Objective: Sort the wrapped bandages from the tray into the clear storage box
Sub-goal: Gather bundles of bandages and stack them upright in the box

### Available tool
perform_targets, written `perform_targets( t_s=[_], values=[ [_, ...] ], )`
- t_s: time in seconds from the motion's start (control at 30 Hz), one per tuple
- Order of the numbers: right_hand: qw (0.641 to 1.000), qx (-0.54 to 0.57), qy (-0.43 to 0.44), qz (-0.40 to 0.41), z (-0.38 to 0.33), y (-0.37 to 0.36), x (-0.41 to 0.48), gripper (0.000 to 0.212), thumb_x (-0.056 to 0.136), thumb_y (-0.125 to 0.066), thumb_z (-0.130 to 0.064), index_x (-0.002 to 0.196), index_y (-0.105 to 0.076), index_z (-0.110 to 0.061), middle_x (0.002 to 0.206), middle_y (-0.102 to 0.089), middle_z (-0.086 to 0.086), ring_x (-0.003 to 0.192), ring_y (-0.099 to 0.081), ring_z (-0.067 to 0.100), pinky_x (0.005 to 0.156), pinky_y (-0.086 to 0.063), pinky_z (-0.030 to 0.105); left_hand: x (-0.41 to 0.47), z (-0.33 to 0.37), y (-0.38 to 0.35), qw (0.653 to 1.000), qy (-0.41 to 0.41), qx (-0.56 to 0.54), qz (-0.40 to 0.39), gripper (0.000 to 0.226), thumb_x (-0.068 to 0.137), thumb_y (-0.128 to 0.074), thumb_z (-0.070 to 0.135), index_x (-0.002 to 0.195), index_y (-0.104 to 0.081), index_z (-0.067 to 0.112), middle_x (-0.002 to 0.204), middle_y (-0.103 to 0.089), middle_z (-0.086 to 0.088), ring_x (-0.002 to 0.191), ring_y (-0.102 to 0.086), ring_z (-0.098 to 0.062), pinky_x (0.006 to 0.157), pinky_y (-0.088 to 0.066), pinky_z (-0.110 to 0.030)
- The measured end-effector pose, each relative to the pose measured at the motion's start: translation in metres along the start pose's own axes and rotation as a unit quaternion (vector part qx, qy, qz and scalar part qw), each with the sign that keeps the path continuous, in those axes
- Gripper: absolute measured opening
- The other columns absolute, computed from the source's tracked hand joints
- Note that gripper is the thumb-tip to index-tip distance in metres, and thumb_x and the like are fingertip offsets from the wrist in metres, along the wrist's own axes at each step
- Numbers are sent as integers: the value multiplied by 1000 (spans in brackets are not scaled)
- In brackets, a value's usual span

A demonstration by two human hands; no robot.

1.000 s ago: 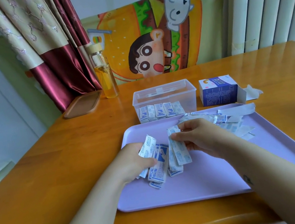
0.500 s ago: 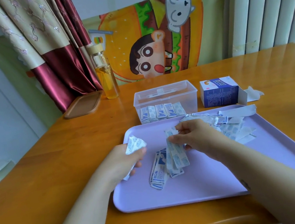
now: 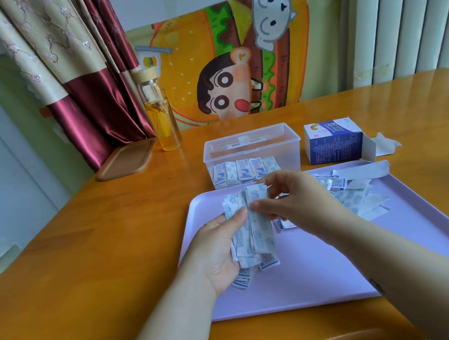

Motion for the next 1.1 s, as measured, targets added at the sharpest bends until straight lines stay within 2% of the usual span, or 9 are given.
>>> perform_targets(
  t_s=[0.17, 0.3, 0.37, 0.47, 0.57, 0.73, 0.93, 1.0, 1.1],
  values=[
    [999, -39, 20, 5, -1, 7, -3, 19, 78, -74, -11, 91, -63, -20, 72, -56, 0, 47, -56, 13, 45, -46, 20, -4, -2, -14, 998, 34, -10, -49, 29, 97, -44, 19, 116, -62, 6, 107, -69, -18, 85, -69, -25, 66, -57, -34],
    [991, -118, 59, 20, -6, 9, -7, 18, 83, -69, -25, 100, -64, -25, 90, -62, 2, 54, -63, 11, 49, -46, 17, -7, -5, -24, 994, 54, -58, -70, 28, 97, -44, 12, 119, -60, 6, 95, -69, -12, 74, -66, -18, 59, -57, -27],
    [988, -141, 68, 7, -10, 17, -9, 43, 81, -68, -37, 121, -56, -29, 113, -56, -5, 69, -60, -4, 58, -43, 8, -7, -5, -23, 992, 65, -95, -56, 22, 93, -48, 8, 109, -62, 5, 83, -67, -10, 60, -58, -15, 54, -53, -24],
    [967, -192, 76, -148, -14, 22, -18, 101, 67, -81, -38, 147, -19, -36, 142, -30, -14, 121, -40, -2, 93, -39, 14, -5, -3, -22, 990, 77, -113, -35, 16, 89, -52, 6, 103, -60, 8, 73, -61, -6, 56, -49, -13, 50, -48, -21],
    [911, -314, 141, -229, -17, 13, -30, 127, 58, -85, -45, 148, 4, -39, 146, -12, -23, 130, -25, -4, 104, -27, 16, -4, -3, -26, 990, 93, -88, -52, 17, 93, -48, 10, 108, -56, 5, 78, -57, -8, 69, -52, -15, 56, -50, -23],
    [885, -368, 205, -198, -20, 10, -28, 103, 65, -81, -42, 145, -16, -38, 126, -32, -13, 104, -42, 5, 87, -42, 18, -4, -1, -29, 993, 68, 17, -95, 20, 94, -45, 10, 107, -58, 3, 89, -56, -13, 86, -56, -23, 64, -50, -28],
    [873, -378, 200, -234, -28, 15, -28, 110, 61, -84, -42, 144, -11, -44, 141, -8, -19, 107, -41, 3, 79, -34, -2, -7, 9, -27, 984, 49, 110, -134, 14, 95, -49, 17, 106, -58, 14, 85, -51, -7, 72, -53, -15, 52, -47, -26],
    [885, -357, 183, -237, -37, 19, -23, 104, 65, -82, -41, 144, -15, -43, 138, -21, -18, 101, -45, -5, 81, -35, 2, -6, 14, -25, 981, 57, 131, -131, 14, 92, -54, 24, 100, -63, 18, 76, -51, 1, 63, -51, -10, 49, -44, -23],
    [914, -304, 180, -198, -52, 26, -6, 67, 79, -72, -34, 137, -38, -36, 116, -51, -17, 84, -54, -4, 72, -43, 8, -2, 25, -23, 978, 70, 143, -131, 15, 82, -62, 26, 95, -67, 22, 73, -54, 5, 59, -48, -7, 44, -34, -15]
  ],
)
Point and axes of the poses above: each hand's wrist, its own x-axis towards the middle knuckle, its own y-axis out of the back of the hand, z = x × y, the point moved 2 cm from there along x, towards the middle knuckle
